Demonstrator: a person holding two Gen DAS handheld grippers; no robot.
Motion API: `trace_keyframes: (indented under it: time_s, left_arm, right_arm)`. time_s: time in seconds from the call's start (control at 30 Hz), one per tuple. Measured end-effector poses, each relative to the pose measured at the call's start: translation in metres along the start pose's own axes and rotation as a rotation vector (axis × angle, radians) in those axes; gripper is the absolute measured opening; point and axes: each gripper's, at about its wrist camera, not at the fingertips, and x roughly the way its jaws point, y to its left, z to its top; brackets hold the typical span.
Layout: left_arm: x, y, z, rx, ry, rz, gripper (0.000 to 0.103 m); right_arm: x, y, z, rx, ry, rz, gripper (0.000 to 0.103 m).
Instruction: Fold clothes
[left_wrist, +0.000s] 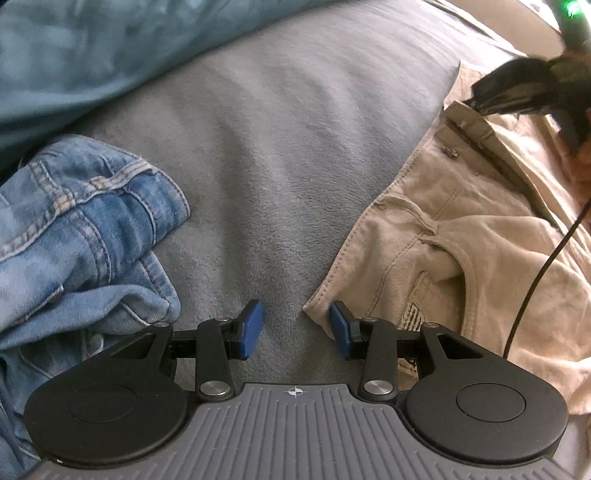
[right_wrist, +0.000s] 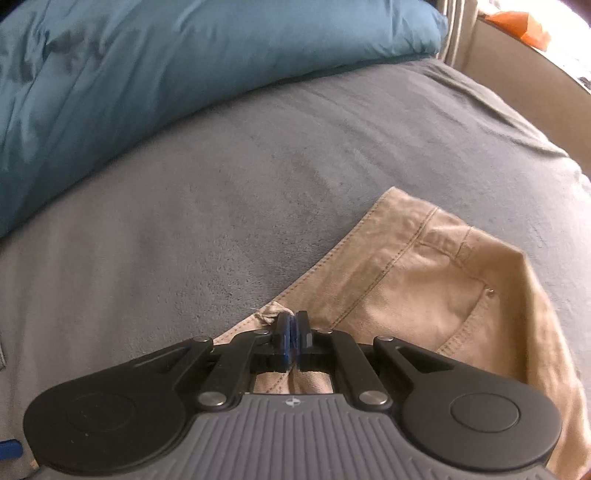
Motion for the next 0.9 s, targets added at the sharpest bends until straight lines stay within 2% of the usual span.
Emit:
trace_keyframes:
  time_s: [0.03,0.07,0.1,0.2,0.3,0.4,0.53,0.6,0.7,0.9]
  left_arm:
    - [0.0,0.0,0.001,0.005,0.0,0.001,0.041]
    - [0.001,-0.001,0.001,0.01,0.001,0.003,0.041]
    - [0.001,-0.001,0.002,0.014,0.001,0.004,0.041]
    - [0.0,-0.004,0.004,0.009,0.001,0.016,0.041]
    - [-0.004,-0.003,0.008,-0.015,-0.002,0.025,0.041]
    - [-0.017,0.001,0.015,-0.048,-0.043,0.058,0.041]
    - [-0.047,-0.013,0.024,-0.063,-0.153,0.132,0.041]
    - [-0.057,-0.036,0.031,-0.025,-0.193,0.143,0.041]
    - [-0.068,-0.083,0.037,0.071,-0.208,0.09,0.041]
    - [-0.044,-0.206,0.026,0.267,-0.181,0.02,0.041]
  right_arm:
    - [-0.011,-0.003,-0.002,0.031,-0.009,0.0,0.02]
    - [-0.026,-0.008,-0.008,0.073,-0.034,-0.001,0.039]
    - [-0.047,-0.014,-0.019,0.126,-0.078,-0.002,0.047]
    - [-0.113,-0.034,-0.062,0.319,-0.183,0.018,0.047]
    - [-0.178,-0.051,-0.131,0.516,-0.218,0.027,0.048]
    - [-0.227,-0.064,-0.196,0.624,-0.176,-0.046,0.049]
    - [-0.276,-0.095,-0.265,0.766,-0.123,-0.174,0.049]
    - [-0.299,-0.116,-0.29,0.838,-0.138,-0.23,0.049]
    - [-0.317,-0.145,-0.324,0.952,-0.188,-0.254,0.049]
    - [-0.322,-0.176,-0.364,1.085,-0.284,-0.14,0.045]
